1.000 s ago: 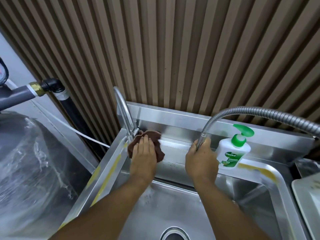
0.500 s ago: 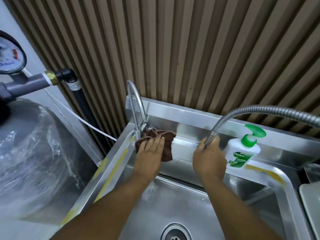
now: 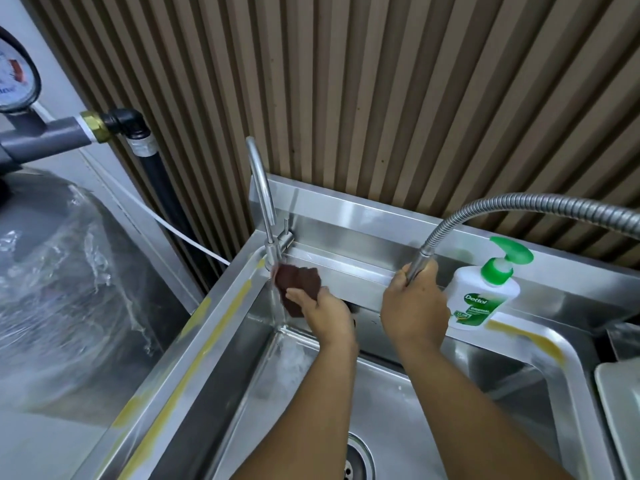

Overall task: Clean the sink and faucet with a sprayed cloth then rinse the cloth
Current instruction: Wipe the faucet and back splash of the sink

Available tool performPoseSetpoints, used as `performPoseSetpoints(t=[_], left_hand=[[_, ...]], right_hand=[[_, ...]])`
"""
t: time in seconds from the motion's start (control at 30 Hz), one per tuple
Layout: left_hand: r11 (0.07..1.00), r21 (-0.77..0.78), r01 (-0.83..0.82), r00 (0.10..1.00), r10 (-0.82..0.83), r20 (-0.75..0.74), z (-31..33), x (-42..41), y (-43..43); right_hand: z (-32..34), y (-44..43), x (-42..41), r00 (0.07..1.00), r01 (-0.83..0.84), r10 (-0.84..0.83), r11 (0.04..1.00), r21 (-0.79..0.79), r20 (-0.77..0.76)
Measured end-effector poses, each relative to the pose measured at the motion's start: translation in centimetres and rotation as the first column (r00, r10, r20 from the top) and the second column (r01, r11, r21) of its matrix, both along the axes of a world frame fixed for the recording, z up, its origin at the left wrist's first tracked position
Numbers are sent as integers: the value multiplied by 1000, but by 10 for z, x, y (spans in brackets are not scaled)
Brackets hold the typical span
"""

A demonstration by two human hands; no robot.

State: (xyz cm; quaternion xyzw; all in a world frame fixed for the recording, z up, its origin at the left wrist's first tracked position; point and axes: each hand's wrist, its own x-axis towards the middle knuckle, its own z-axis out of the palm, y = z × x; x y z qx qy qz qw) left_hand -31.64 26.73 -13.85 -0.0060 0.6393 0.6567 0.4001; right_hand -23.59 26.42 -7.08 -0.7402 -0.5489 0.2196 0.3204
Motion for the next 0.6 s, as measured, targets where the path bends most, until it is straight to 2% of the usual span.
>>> performPoseSetpoints(t=[0.03,0.1,0.27,0.37,0.43,0.6], left_hand=[[999,-33,-39,992,42,121,-9,-3,6],[997,-68,-28,963,45,267,-13,-1,1],[995,-1,98,892,-88,443,9,7,-25],[983,152,101,882,-159,444,28,-11,-25],[977,190,97,888,-171,428,32,-21,-24],[982,8,191,886,-176,430,4,-11,-29]], right_hand=[[0,0,0,1000,-5,5,1000,3,-1],[-1,1,-1,1000,-8,8,1000,10,1],[-2,0,0,1000,-4,4,1000,7,-1],[-4,2,-1,1000,3,-3,1000,15,6],[-6,3,0,1000,1,-1,1000,19,12],[-5,2,0,1000,-11,11,1000,27,17]])
